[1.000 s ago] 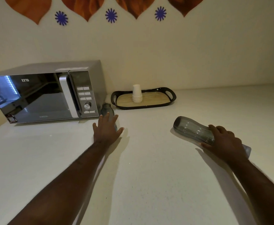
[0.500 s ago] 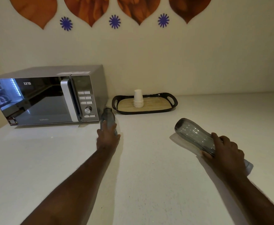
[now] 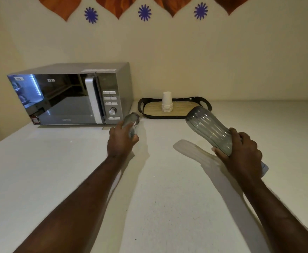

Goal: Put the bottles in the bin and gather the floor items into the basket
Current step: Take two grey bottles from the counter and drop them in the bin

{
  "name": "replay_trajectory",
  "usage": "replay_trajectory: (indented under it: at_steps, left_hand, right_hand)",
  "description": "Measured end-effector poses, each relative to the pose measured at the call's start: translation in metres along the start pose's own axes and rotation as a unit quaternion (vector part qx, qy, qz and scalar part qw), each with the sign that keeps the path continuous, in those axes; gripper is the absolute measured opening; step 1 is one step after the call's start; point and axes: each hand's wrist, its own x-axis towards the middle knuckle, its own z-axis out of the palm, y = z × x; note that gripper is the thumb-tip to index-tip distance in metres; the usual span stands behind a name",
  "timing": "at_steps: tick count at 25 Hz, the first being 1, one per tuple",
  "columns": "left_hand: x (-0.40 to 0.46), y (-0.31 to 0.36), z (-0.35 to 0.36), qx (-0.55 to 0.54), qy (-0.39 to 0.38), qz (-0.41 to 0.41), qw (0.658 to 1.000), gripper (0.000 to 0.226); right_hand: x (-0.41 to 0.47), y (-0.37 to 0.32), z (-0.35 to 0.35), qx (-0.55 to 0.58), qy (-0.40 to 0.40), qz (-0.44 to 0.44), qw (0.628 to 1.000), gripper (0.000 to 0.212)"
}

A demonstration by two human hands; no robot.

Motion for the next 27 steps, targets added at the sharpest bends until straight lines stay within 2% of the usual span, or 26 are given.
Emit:
replay_trajectory:
  at_steps: [7,14,22,27]
  left_hand:
    - [-0.039,-0.019,-0.079,0.030,0.091,0.079,0.992,0.056]
    - [-0.107,-0.086,-0.208,0.087,0.217,0.109,0.966,0.049]
    - [-0.228,-0.211,-0.387,0.170,0.309,0.087,0.932,0.041]
    - [-0.301,-0.284,-0.473,0.217,0.344,0.018,0.914,0.044]
  right_hand:
    - [-0.009,-0.078,0.012,0.063,0.007,-0.042,0.997,0.078]
    - [-0.064,-0.203,0.011,0.135,-0.006,-0.086,0.987,0.081]
    - [-0.181,-0.398,-0.004,0.232,-0.062,-0.149,0.959,0.080]
    - [-0.247,-0.525,-0.009,0.317,-0.109,-0.199,0.921,0.082]
